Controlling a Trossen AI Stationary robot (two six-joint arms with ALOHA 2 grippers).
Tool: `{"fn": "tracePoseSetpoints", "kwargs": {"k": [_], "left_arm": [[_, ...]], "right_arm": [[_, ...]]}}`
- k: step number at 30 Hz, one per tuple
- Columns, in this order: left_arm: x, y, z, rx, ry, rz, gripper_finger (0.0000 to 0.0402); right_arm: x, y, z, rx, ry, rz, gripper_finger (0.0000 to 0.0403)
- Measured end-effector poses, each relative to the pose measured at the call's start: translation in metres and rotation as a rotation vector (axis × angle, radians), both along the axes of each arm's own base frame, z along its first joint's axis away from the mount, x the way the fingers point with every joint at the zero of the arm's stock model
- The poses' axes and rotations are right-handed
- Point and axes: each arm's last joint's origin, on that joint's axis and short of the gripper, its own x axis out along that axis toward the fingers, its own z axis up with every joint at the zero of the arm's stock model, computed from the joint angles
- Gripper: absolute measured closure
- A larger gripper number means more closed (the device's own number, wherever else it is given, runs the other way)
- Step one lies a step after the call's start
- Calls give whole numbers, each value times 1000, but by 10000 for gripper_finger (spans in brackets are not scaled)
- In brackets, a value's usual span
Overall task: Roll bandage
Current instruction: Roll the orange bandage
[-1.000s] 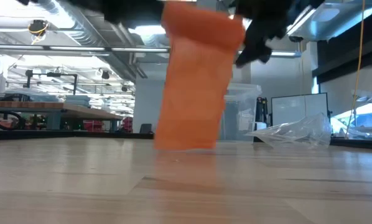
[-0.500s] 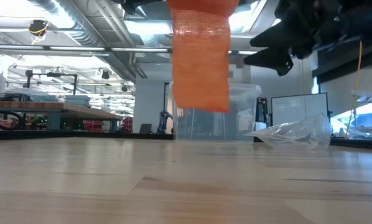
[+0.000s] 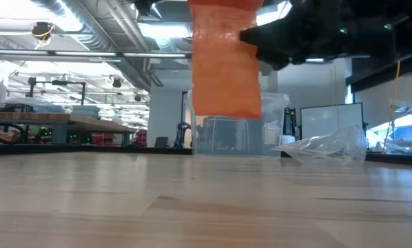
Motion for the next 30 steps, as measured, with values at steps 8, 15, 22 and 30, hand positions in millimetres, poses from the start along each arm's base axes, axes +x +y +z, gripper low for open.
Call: {"fn": "tracePoseSetpoints", "kwargs": {"k": [8,15,22,30], "left_arm": [[-2,-10,0,-49,-4,-126,397],[-8,-25,-5,-124,46,-288,398],[-2,-29,-37,-208,243,-280,397],[1,-36,-32,-294,201,-522,397]], "right_arm": [[13,1,16,-188,-58,-74,311],[1,3,47,-406,-138,-213,386],[-22,0,85,-501,-223,-297,397],[-25,-17,82,-462,-91,-274,400]]}}
